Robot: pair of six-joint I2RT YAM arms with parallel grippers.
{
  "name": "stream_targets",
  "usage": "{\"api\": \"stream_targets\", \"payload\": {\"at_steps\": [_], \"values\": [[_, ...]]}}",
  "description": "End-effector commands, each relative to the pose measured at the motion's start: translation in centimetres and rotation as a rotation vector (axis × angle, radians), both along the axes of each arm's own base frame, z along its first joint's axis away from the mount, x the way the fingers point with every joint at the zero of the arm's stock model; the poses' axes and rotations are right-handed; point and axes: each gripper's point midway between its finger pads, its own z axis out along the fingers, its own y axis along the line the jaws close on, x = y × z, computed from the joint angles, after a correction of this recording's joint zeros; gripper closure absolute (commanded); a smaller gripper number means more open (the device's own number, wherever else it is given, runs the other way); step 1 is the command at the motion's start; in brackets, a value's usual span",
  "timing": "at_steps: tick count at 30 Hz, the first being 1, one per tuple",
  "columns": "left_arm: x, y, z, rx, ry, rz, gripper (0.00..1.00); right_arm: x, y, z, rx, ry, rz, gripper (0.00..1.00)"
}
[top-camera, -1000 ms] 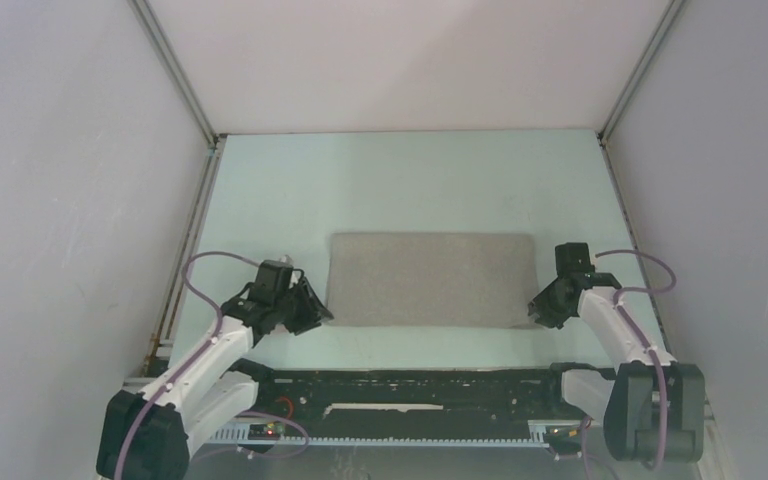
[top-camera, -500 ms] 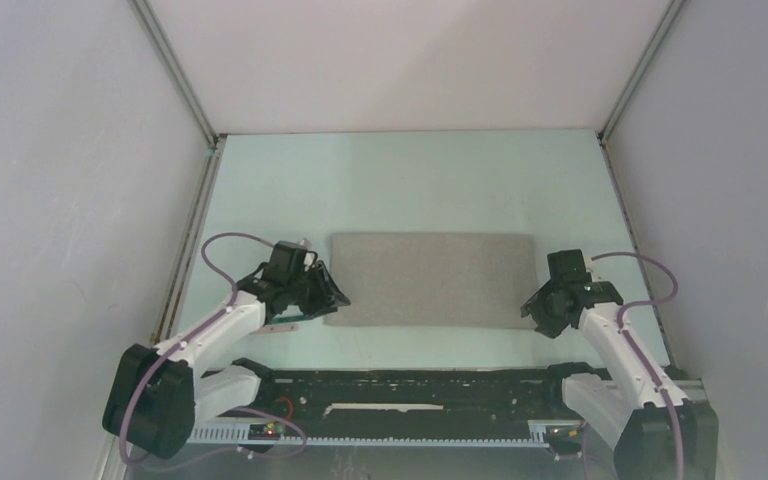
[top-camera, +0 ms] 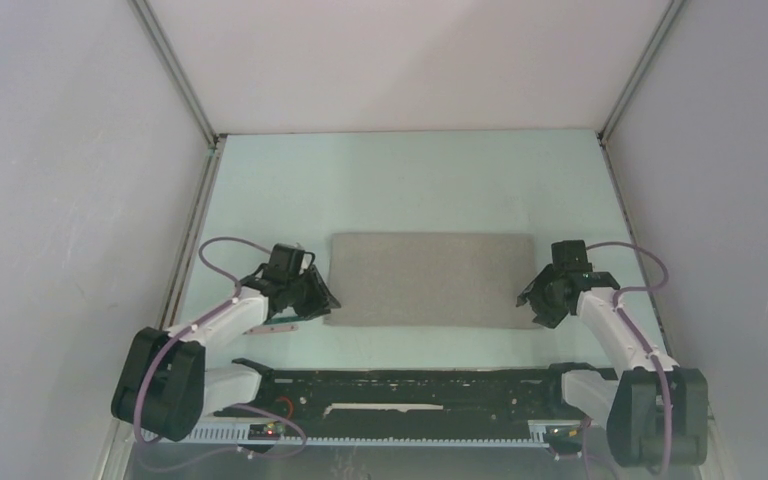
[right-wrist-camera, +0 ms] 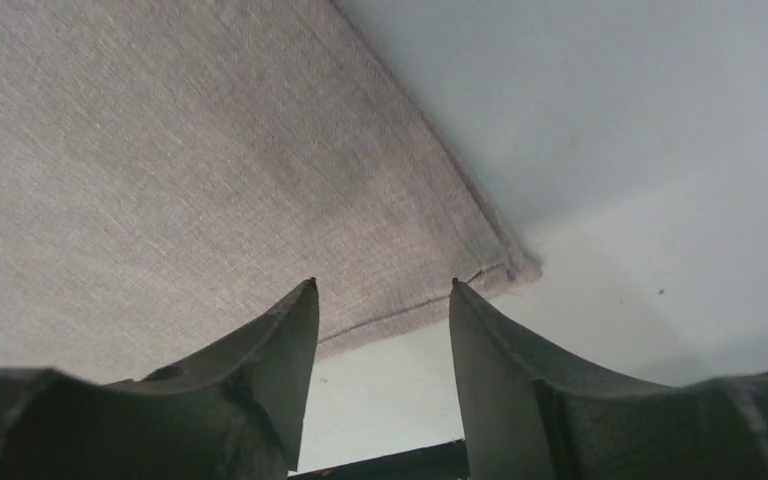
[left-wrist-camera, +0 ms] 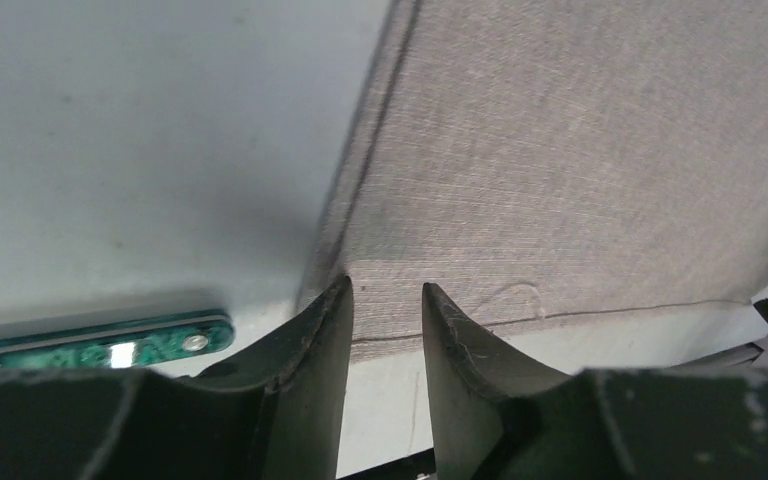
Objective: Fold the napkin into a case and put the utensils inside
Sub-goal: Smooth out the rectangle-folded napkin at the center of the board.
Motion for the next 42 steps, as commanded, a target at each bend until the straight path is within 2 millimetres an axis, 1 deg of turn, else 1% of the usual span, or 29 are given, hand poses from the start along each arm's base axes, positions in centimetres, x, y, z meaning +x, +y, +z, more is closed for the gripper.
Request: {"api": "stream_targets", "payload": {"at_steps": [1,3,4,5,7,10,12,13,15,17,20,23,26,27,28,29,30,31,32,34,35,37,39,40,41,42], "values": [[-1.1,2.3,-1.1,0.088,-0.001,0.032,0.59,2.6,-0.6,1.3,0.017,-0.101,0.050,0.36],[-1.4,2.6,-1.2,0.099,0.001,0.041,0.59,2.4,-0.5,1.2,0.026,-0.105,0.041,0.18],[-1.4,2.7,-1.2,0.101,0.005,0.043,0.59,2.2,-0.5,1.0,0.029,-0.099,0.029,0.12],[-1.4,2.8,-1.1,0.108,0.004,0.041,0.59,2.0,-0.7,0.9,0.028,-0.087,0.012,0.09],[-0.8,2.8,0.2,0.117,-0.032,0.021,0.59,1.7,-0.8,0.8,0.040,-0.071,-0.012,0.08],[0.6,2.6,3.8,0.132,-0.156,0.002,0.52,1.3,-0.7,0.8,0.061,-0.067,-0.047,0.07],[1.1,1.5,5.9,0.100,-0.221,-0.033,0.47,1.8,-0.1,1.2,0.084,-0.098,-0.030,0.07],[1.0,0.7,6.5,0.076,-0.226,-0.050,0.46,1.9,0.2,1.5,0.093,-0.110,-0.022,0.07],[0.9,-0.9,6.8,0.024,-0.211,-0.087,0.46,2.1,0.7,2.1,0.090,-0.135,0.000,0.07],[0.9,-2.4,6.3,-0.021,-0.190,-0.117,0.46,2.3,1.2,2.3,0.077,-0.154,0.025,0.07],[1.0,-3.4,4.3,-0.062,-0.131,-0.112,0.47,2.4,1.6,1.3,0.111,-0.123,0.024,0.07],[0.7,-2.7,1.6,-0.048,-0.084,-0.056,0.47,2.1,0.6,-0.6,0.106,-0.067,-0.008,0.07],[-0.2,-1.4,-0.6,-0.033,-0.042,-0.010,0.47,0.9,0.0,-2.0,0.116,-0.017,-0.043,0.06],[-0.4,-0.9,-1.1,-0.027,-0.027,-0.002,0.47,0.6,-0.1,-2.2,0.124,-0.014,-0.059,0.06],[-0.4,-0.4,-1.3,-0.025,-0.016,0.007,0.47,0.6,-0.2,-2.0,0.128,-0.028,-0.064,0.07],[-0.3,-0.3,-1.1,-0.033,-0.018,0.008,0.47,0.9,-0.3,-1.4,0.122,-0.051,-0.061,0.08],[0.0,-0.3,-0.4,-0.041,-0.036,0.007,0.47,1.4,-0.3,-0.4,0.108,-0.088,-0.045,0.08],[0.6,-0.7,0.6,-0.058,-0.068,-0.003,0.46,2.3,-0.1,0.9,0.092,-0.142,-0.015,0.06],[1.3,-1.2,2.1,-0.082,-0.111,-0.014,0.42,3.4,0.0,2.4,0.076,-0.201,0.021,0.03],[3.1,-2.2,5.1,-0.132,-0.193,-0.033,0.34,5.4,0.1,4.8,0.053,-0.293,0.071,0.02],[4.1,-2.7,6.4,-0.147,-0.223,-0.038,0.32,6.5,0.2,5.5,0.062,-0.321,0.083,0.01],[6.3,-3.4,8.2,-0.170,-0.250,-0.030,0.32,8.6,0.2,6.4,0.099,-0.352,0.092,0.03],[8.5,-5.0,9.6,-0.240,-0.258,-0.037,0.33,10.9,0.8,7.1,0.166,-0.389,0.122,0.11],[9.7,-5.7,10.1,-0.270,-0.259,-0.034,0.36,12.3,1.0,7.6,0.193,-0.415,0.134,0.13],[11.2,-6.4,10.9,-0.299,-0.281,-0.033,0.40,13.5,1.3,8.0,0.226,-0.442,0.152,0.16],[12.5,-6.9,11.1,-0.316,-0.282,-0.031,0.47,14.8,1.7,8.3,0.269,-0.471,0.169,0.22]]}}
